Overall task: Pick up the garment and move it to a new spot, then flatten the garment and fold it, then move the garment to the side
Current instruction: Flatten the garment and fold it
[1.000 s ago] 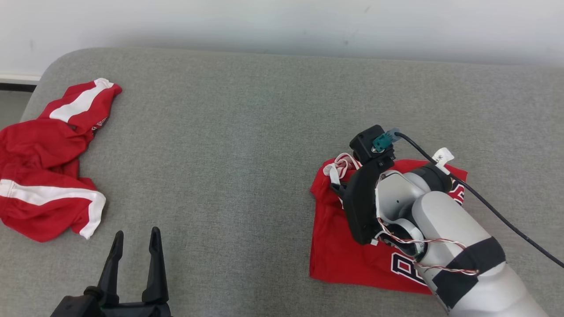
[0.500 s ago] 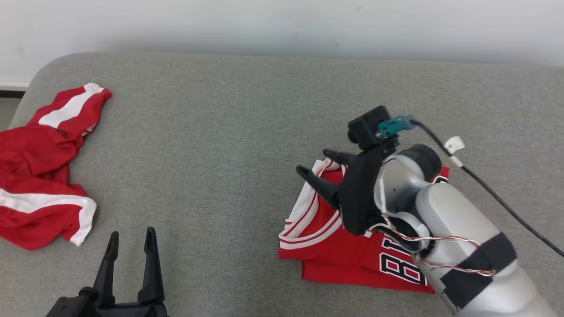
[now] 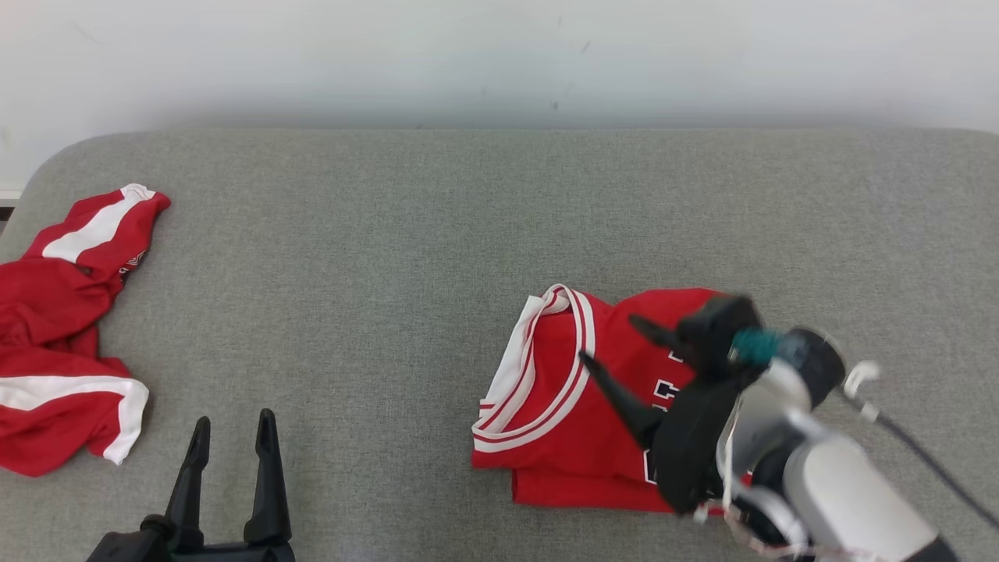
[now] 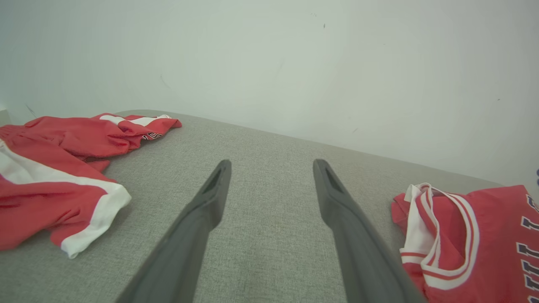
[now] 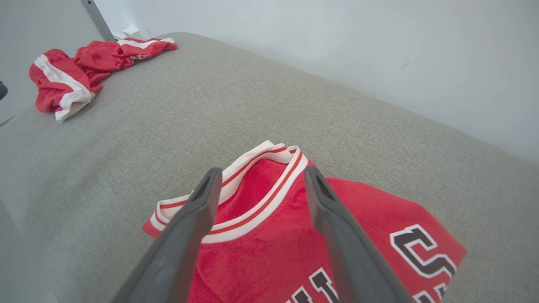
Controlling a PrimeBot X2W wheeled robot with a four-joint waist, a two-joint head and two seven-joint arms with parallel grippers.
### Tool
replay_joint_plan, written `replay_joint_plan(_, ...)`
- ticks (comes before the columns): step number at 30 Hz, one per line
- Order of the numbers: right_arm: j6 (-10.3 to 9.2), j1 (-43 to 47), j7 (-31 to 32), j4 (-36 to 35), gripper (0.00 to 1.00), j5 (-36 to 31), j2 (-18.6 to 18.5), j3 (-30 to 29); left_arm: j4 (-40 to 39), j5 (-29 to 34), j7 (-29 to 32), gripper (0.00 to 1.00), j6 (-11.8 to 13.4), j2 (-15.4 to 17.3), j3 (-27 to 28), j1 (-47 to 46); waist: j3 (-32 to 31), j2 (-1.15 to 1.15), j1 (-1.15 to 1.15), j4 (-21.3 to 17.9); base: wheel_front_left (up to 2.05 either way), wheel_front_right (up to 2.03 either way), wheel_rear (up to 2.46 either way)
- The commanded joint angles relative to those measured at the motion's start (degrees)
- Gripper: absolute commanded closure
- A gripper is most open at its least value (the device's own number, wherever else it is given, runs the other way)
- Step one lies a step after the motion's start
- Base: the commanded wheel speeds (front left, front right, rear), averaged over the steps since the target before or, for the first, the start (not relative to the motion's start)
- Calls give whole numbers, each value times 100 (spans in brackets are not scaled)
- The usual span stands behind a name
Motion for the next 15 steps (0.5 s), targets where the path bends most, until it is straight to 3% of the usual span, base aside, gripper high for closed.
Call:
replay_joint_plan(1,-14,167,-94,-53,0,-111,5,58,0,27,-16,0,6,0,4,30,-13,0,0,-3,0,0,0)
replay_joint_plan(6,-14,646,-622,-78,0,-693,194,350,-14,5,-16,0,6,-1,39,78,-24,0,0,-29,0,0,0)
replay_joint_plan(15,-14,758,-1014,703,0,-1510,675,781,19,-23,-16,0,6,-1,-7,88,-39,0,0,84,0,0,0)
